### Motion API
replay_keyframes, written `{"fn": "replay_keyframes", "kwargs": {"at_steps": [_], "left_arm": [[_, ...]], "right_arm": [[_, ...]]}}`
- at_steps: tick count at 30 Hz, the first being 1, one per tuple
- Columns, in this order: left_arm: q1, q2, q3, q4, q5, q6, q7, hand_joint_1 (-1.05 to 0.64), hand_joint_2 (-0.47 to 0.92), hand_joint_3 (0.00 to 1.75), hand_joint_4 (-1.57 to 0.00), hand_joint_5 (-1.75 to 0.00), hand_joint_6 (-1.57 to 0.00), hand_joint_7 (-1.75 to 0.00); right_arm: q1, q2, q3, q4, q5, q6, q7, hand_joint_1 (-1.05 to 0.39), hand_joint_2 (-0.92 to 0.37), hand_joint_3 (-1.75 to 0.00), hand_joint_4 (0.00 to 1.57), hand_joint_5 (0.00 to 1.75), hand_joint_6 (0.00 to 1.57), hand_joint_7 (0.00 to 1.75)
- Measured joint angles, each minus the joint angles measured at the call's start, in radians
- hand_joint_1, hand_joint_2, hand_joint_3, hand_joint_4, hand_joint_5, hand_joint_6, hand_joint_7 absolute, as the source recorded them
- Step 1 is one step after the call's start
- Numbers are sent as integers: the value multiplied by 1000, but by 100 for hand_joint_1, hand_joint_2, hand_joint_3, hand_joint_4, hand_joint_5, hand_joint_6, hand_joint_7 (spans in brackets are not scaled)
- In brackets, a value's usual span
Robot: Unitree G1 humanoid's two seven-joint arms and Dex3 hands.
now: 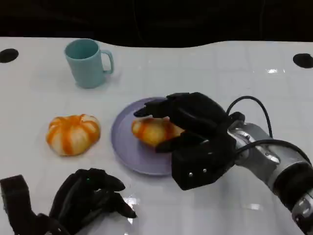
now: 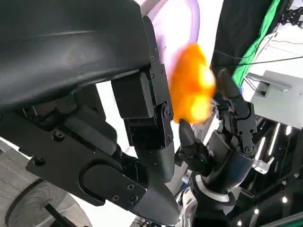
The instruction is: Grasp the bread from the table and place it into the plate.
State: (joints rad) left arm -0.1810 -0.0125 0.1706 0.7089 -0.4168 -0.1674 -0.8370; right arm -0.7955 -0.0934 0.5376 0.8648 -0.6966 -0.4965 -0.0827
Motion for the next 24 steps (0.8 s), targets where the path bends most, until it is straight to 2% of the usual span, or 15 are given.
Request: {"fn": "replay_keyframes", "kwargs": {"at_steps": [6, 13, 20, 23, 24], "left_arm": [[0, -1, 0, -3, 0, 2, 0, -101, 76, 0, -157, -31, -157, -6], [0, -4, -1, -3, 1, 1, 1, -101, 75, 0, -157, -32, -157, -6], [0, -8, 0, -1, 1, -3, 1, -101, 75, 0, -157, -32, -157, -5], [-1, -9, 0, 4, 1, -4, 1, -101, 74, 0, -157, -32, -157, -6], [-1, -10, 0, 6, 0, -3, 1, -100, 74, 0, -157, -31, -157, -5]], "right_arm": [[24, -26, 5, -88, -18, 33, 13, -98, -92, -42, 11, 43, 14, 0], [91, -69, -4, -192, -1, 29, 42, -97, -92, -42, 11, 45, 16, 1], [196, -128, -58, -316, 84, -8, 86, -91, -92, -41, 16, 51, 22, 4], [231, -142, -81, -343, 119, -21, 101, -84, -92, -32, 31, 61, 39, 12], [249, -145, -95, -348, 147, -41, 101, -80, -92, -29, 39, 69, 47, 17]]}}
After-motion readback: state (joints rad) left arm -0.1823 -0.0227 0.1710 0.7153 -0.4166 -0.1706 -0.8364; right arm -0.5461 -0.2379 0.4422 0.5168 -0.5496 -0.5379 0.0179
